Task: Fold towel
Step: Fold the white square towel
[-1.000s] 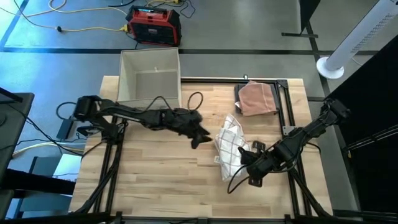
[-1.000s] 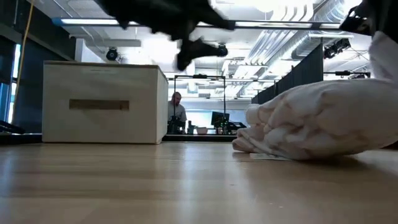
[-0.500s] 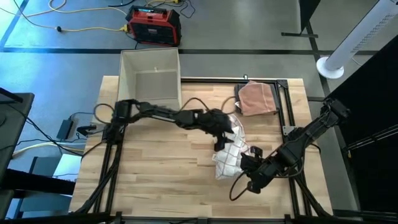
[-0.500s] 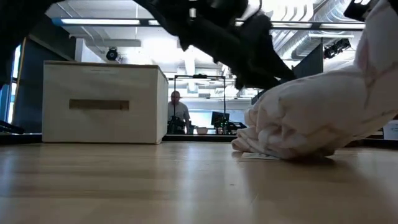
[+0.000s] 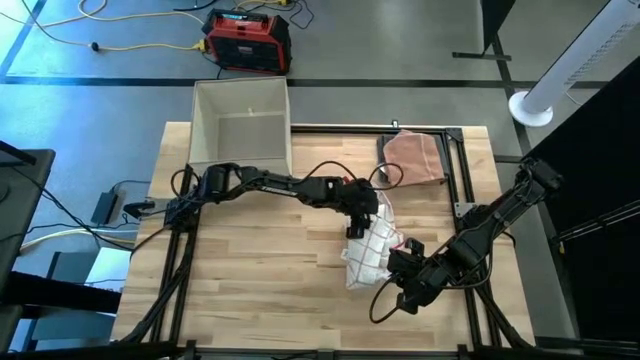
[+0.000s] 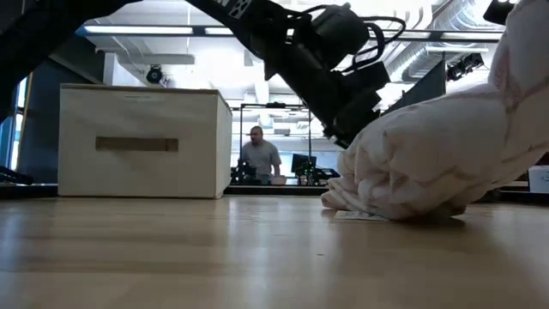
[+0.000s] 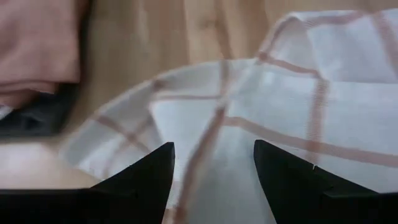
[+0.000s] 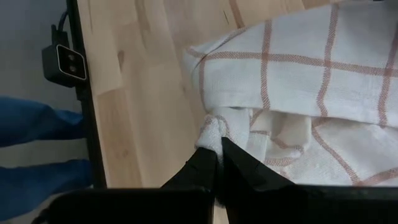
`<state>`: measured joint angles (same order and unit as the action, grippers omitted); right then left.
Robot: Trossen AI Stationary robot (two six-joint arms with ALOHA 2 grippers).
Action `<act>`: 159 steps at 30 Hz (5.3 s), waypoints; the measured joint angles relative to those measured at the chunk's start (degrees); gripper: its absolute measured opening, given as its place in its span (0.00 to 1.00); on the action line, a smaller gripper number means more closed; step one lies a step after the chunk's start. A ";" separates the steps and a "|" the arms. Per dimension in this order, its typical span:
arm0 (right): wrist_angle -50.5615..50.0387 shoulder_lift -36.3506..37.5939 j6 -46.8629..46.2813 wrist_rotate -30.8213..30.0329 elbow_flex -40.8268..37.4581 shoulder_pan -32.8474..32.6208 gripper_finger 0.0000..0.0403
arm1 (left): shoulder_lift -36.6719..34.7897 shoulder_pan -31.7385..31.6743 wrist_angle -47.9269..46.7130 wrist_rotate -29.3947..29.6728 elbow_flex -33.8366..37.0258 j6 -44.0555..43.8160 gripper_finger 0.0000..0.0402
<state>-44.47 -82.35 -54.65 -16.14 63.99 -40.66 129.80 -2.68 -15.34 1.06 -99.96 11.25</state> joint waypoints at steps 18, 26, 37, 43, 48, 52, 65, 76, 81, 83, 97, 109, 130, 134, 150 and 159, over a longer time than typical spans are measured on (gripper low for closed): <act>-2.04 0.00 0.86 -2.94 0.02 0.15 0.00 | -1.70 3.36 -9.93 -8.95 0.02 -3.62 0.03; -17.50 0.41 -13.19 -9.57 0.02 0.34 0.00 | -15.31 5.77 -20.42 -9.07 -0.01 -2.16 0.02; -36.62 6.73 -35.83 -31.82 0.04 5.46 0.00 | -39.86 7.63 -37.47 -9.06 -0.02 1.71 0.02; -30.81 16.48 -33.80 -49.73 0.11 8.36 0.00 | -52.44 6.36 -39.91 -7.38 0.00 -3.16 0.02; -18.65 24.85 -13.16 -46.23 0.13 8.35 0.00 | -61.35 6.48 -39.88 3.74 0.51 -8.29 0.02; -17.12 23.90 -13.04 -33.24 -2.01 7.37 0.00 | -62.22 7.84 -44.37 0.96 5.47 -15.78 0.02; 8.53 12.41 -23.84 -3.53 -22.83 -3.64 0.00 | -62.40 18.77 -26.86 -9.63 39.83 -38.70 0.01; 22.75 2.80 -20.82 20.91 -29.06 -1.19 0.18 | -51.15 22.82 10.09 -21.85 62.84 -58.84 0.01; 16.66 5.77 -10.07 25.11 -23.75 2.60 0.34 | -50.51 25.47 8.04 -24.54 63.08 -59.87 0.01; 13.29 6.81 -4.75 24.76 -20.95 4.74 0.38 | -50.82 26.35 7.37 -25.07 63.13 -60.00 0.01; -0.70 9.81 13.52 36.76 -7.87 23.23 0.48 | -54.88 30.72 -7.53 -26.44 63.47 -59.59 0.01; 12.64 -0.08 22.85 12.76 -11.49 22.94 0.48 | -57.89 31.17 -5.05 -13.58 63.89 -53.68 0.01; 3.16 -10.68 22.28 -4.76 -13.46 41.15 0.42 | -58.15 18.41 -17.79 -3.26 53.89 -32.08 0.01; 2.14 -3.42 21.46 0.36 -13.29 41.54 0.36 | -58.31 18.26 -17.46 -9.52 46.58 -25.99 0.01; 27.78 -7.66 11.77 34.30 -13.18 46.69 0.40 | -56.04 22.91 -17.40 -21.20 54.67 -27.01 0.01; 32.47 -12.01 6.76 37.14 -13.18 46.34 0.43 | -56.06 23.00 -16.00 -17.08 56.08 -28.05 0.01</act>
<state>-12.00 -94.35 -47.89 20.99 50.81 5.67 73.73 20.32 -31.34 -16.02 -43.88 -16.80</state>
